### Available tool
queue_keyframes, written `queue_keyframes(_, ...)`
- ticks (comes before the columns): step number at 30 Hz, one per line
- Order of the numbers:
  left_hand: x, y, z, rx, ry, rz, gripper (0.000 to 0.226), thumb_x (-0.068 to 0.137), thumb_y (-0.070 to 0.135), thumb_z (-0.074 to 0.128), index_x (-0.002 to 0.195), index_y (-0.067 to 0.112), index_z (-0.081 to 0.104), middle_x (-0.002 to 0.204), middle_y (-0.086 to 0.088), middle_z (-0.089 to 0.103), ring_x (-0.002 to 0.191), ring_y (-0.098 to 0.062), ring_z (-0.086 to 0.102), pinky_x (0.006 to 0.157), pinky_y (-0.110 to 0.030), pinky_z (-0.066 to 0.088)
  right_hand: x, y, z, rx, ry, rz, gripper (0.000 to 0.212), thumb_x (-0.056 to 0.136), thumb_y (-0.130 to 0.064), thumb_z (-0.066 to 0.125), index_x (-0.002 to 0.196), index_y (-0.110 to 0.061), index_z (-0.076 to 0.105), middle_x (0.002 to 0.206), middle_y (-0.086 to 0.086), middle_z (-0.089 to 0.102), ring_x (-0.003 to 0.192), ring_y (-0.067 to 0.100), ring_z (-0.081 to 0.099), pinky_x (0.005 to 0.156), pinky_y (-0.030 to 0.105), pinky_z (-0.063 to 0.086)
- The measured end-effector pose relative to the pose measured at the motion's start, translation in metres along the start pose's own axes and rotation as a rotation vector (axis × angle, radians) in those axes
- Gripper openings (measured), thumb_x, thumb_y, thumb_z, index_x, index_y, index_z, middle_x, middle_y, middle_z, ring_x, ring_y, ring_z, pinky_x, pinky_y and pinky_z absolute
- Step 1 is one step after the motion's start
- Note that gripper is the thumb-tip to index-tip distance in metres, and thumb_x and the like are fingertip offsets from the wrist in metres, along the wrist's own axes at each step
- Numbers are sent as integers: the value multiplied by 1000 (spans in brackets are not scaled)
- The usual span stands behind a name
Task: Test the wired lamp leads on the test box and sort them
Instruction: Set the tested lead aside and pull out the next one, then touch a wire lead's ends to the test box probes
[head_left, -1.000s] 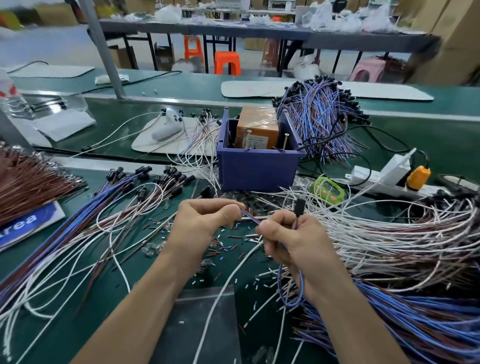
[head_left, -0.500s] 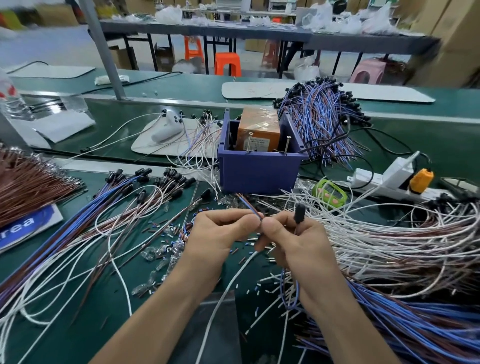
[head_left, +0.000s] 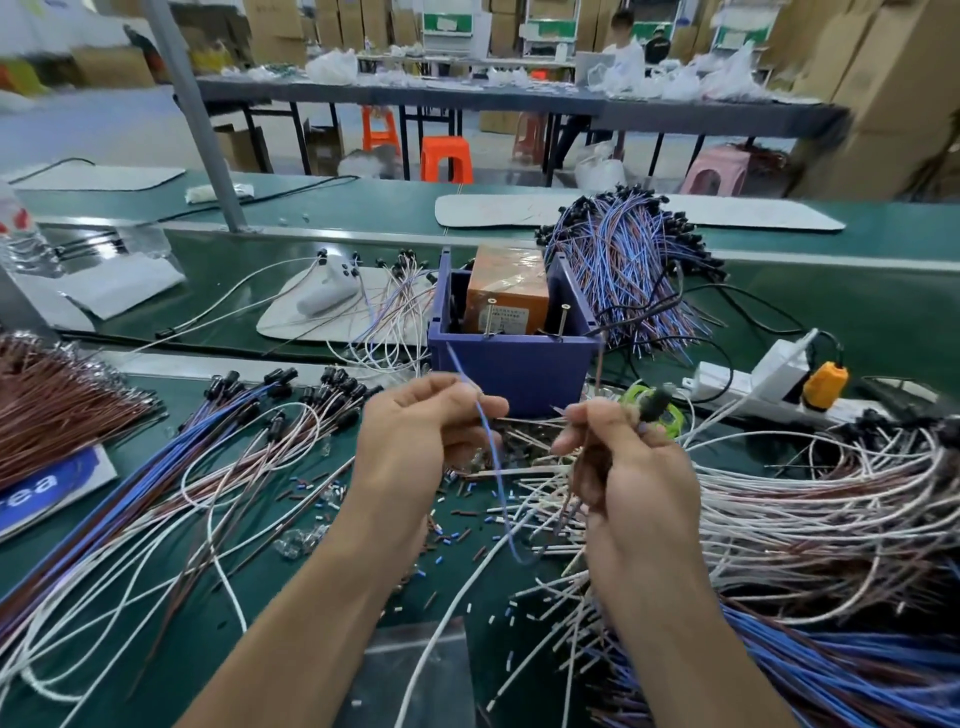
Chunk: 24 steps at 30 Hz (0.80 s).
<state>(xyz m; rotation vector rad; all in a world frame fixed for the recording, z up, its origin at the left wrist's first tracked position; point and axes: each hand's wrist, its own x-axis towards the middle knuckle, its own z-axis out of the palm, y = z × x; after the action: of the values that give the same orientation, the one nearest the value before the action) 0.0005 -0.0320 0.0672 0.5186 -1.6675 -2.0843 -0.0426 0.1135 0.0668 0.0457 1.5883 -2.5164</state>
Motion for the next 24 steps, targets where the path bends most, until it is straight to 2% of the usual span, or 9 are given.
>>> queue_keyframes(2, 15, 2, 4, 94, 114, 64, 18, 102, 17, 57, 85, 19, 65, 70, -5, 76, 51, -13, 65, 51, -26, 53, 13, -5, 5, 30, 77, -1, 30, 102, -13, 59, 75, -8, 71, 57, 7, 64, 40, 6, 45, 38, 16, 31)
queue_keyframes(4, 28, -8, 10, 237, 233, 148, 21, 99, 24, 63, 79, 21, 69, 56, 2, 68, 44, -9, 53, 47, -27, 43, 25, -8, 9, 35, 115, 12, 27, 102, -16, 61, 79, -7, 72, 57, 6, 64, 39, 6, 47, 38, 16, 33)
queue_keyframes(6, 33, -22, 18, 205, 325, 156, 26, 96, 25, 68, 71, 24, 73, 50, 6, 59, 40, -9, 42, 45, -27, 34, 34, -7, 11, 41, 136, 26, 24, 102, -17, 62, 84, -3, 71, 58, 7, 64, 39, 5, 49, 38, 16, 34)
queue_keyframes(8, 36, -35, 23, 151, 381, 149, 24, 95, 27, 69, 72, 34, 74, 50, 7, 60, 39, -9, 41, 44, -27, 33, 41, -2, 10, 35, 131, 21, 24, 101, -17, 62, 85, -2, 71, 58, 7, 63, 40, 5, 49, 38, 15, 34)
queue_keyframes(14, 41, -49, 21, 228, 406, 248, 19, 93, 35, 72, 74, 36, 73, 56, 5, 69, 37, -5, 46, 41, -19, 34, 49, 10, 5, -11, 100, 37, 27, 100, -15, 62, 76, -7, 71, 56, 6, 62, 45, 9, 51, 43, 18, 33)
queue_keyframes(17, 42, -49, 21, 238, 410, 241, 22, 94, 33, 73, 72, 30, 73, 57, 4, 69, 40, -8, 49, 45, -27, 39, 52, 10, 3, -18, 86, 53, 27, 100, -16, 62, 76, -9, 71, 57, 5, 62, 47, 9, 50, 49, 23, 33)
queue_keyframes(19, 42, -50, 23, 245, 406, 244, 27, 94, 31, 73, 67, 28, 72, 56, 4, 69, 39, -8, 49, 44, -25, 39, 53, 11, 1, -13, 86, 71, 27, 101, -17, 62, 76, -10, 71, 58, 5, 62, 49, 9, 52, 53, 25, 35)
queue_keyframes(24, 39, -49, 27, 270, 367, 265, 26, 94, 30, 73, 68, 25, 72, 56, 5, 69, 39, -6, 48, 39, -21, 37, 55, 13, 1, -35, 68, 71, 27, 102, -19, 61, 79, -7, 71, 57, 6, 61, 42, 7, 45, 40, 17, 30)
